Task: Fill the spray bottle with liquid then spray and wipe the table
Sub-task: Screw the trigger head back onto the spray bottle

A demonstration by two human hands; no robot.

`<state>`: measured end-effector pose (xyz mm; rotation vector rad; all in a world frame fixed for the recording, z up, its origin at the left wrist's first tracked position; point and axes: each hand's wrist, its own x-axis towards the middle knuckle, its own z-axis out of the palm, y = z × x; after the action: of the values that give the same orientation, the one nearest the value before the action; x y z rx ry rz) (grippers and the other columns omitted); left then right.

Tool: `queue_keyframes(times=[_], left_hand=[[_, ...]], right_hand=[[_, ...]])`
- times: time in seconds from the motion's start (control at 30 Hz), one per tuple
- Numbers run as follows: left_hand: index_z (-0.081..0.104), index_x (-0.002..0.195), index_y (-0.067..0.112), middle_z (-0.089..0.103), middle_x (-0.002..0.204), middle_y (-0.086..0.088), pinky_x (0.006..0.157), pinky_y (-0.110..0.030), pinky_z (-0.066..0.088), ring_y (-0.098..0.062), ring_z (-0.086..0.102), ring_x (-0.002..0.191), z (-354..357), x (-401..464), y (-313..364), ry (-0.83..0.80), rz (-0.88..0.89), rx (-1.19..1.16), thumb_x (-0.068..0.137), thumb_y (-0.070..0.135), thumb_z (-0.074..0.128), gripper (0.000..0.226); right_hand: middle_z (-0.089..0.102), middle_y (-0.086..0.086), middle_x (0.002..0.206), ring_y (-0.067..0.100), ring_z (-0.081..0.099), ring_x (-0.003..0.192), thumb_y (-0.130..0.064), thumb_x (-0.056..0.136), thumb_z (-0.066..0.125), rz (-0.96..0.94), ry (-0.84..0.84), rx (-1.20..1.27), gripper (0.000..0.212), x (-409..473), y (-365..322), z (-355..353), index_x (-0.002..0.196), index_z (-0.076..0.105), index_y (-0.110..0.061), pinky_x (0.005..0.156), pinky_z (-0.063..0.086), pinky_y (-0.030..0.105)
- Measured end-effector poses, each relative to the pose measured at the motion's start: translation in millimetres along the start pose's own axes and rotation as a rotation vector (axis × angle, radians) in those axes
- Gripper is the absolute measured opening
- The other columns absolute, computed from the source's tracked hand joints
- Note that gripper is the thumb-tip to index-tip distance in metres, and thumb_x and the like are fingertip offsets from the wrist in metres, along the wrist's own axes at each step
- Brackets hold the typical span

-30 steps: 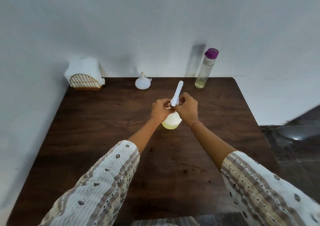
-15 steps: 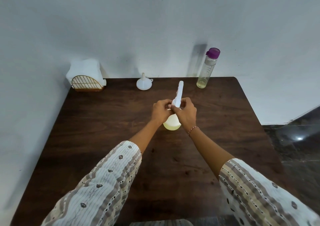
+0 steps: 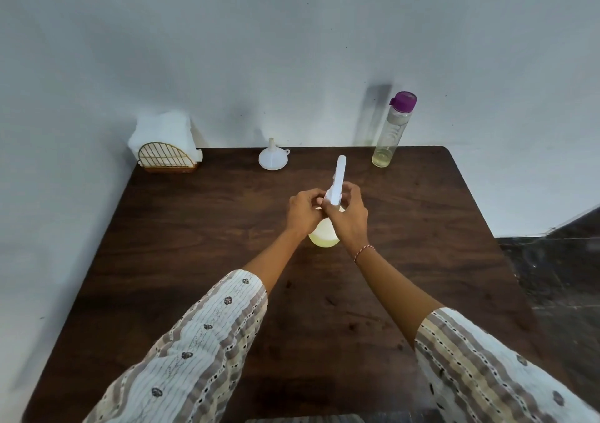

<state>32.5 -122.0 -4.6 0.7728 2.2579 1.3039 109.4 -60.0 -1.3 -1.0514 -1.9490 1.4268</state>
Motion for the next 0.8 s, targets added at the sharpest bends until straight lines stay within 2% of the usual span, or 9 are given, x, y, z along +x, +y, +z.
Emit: queue_keyframes(times=[0.07,0.17,0.23,0.3,0.37,0.43,0.53,0.6,0.8], left_hand=[[0.068,0.099,0.005,0.071,0.098,-0.011,0.073,-0.024,0.052,-0.018,0.064,0.086,4,-3,1,0.043,0.018,0.028,0.079,0.006,0.069,0.020],[0.060,0.089,0.005,0.069,0.096,-0.011,0.065,-0.022,0.047,-0.018,0.061,0.080,13,-7,1,0.055,0.020,0.057,0.076,0.005,0.068,0.015],[0.056,0.108,0.010,0.064,0.113,-0.007,0.082,-0.031,0.052,-0.020,0.061,0.100,18,-6,-3,-0.078,-0.007,0.009,0.075,0.011,0.073,0.037],[0.045,0.131,0.015,0.054,0.132,-0.006,0.100,-0.041,0.046,-0.023,0.053,0.120,21,-3,-4,-0.233,-0.011,0.005,0.077,0.012,0.072,0.060],[0.038,0.140,0.016,0.049,0.139,-0.008,0.107,-0.045,0.039,-0.026,0.048,0.126,22,0,-2,-0.359,-0.049,-0.007,0.083,0.010,0.065,0.063],[0.046,0.135,0.016,0.055,0.134,-0.009,0.106,-0.044,0.040,-0.027,0.052,0.122,20,3,0,-0.398,-0.062,-0.008,0.085,0.012,0.064,0.054],[0.061,0.120,0.014,0.066,0.118,-0.010,0.095,-0.038,0.048,-0.026,0.061,0.109,20,2,6,-0.309,-0.004,0.041,0.079,0.014,0.072,0.042],[0.066,0.114,0.014,0.069,0.111,-0.010,0.088,-0.035,0.050,-0.025,0.063,0.104,25,-1,9,-0.237,0.016,0.059,0.077,0.016,0.074,0.038],[0.067,0.110,0.011,0.071,0.105,-0.007,0.083,-0.033,0.053,-0.022,0.065,0.096,32,-5,18,-0.005,0.044,0.029,0.075,0.027,0.076,0.039]], right_hand=[[0.063,0.000,0.101,0.018,0.061,0.097,-0.017,0.081,0.070,-0.014,0.029,0.005,0.034,-3,2,1,0.110,0.055,-0.010,0.076,0.046,0.020],[0.060,-0.003,0.096,0.010,0.057,0.087,-0.015,0.078,0.073,0.031,0.031,0.048,0.035,-4,2,-3,0.107,0.054,-0.011,0.077,0.049,0.023],[0.062,-0.001,0.092,0.012,0.058,0.084,-0.013,0.077,0.073,0.008,-0.045,0.054,0.029,1,5,-12,0.103,0.059,-0.011,0.075,0.051,0.023],[0.065,0.003,0.096,0.013,0.061,0.086,-0.009,0.078,0.072,-0.020,-0.158,0.080,0.032,6,8,-25,0.108,0.063,-0.007,0.074,0.054,0.018],[0.064,0.007,0.100,0.016,0.061,0.089,-0.005,0.078,0.071,-0.017,-0.251,0.104,0.037,11,10,-36,0.114,0.061,-0.002,0.069,0.051,0.008],[0.064,0.011,0.100,0.020,0.060,0.090,-0.005,0.077,0.072,-0.008,-0.249,0.101,0.035,14,10,-40,0.111,0.063,0.000,0.067,0.050,0.008],[0.064,0.006,0.091,0.018,0.059,0.085,-0.014,0.073,0.078,-0.004,-0.116,0.031,0.034,12,9,-36,0.101,0.064,-0.004,0.072,0.051,0.021],[0.062,0.003,0.088,0.015,0.058,0.083,-0.018,0.071,0.079,0.008,-0.034,-0.042,0.036,11,8,-35,0.100,0.062,-0.004,0.074,0.050,0.024],[0.066,0.008,0.107,0.018,0.063,0.097,-0.010,0.088,0.061,0.025,-0.238,0.069,0.028,13,-5,-53,0.116,0.060,-0.005,0.079,0.052,0.019]])
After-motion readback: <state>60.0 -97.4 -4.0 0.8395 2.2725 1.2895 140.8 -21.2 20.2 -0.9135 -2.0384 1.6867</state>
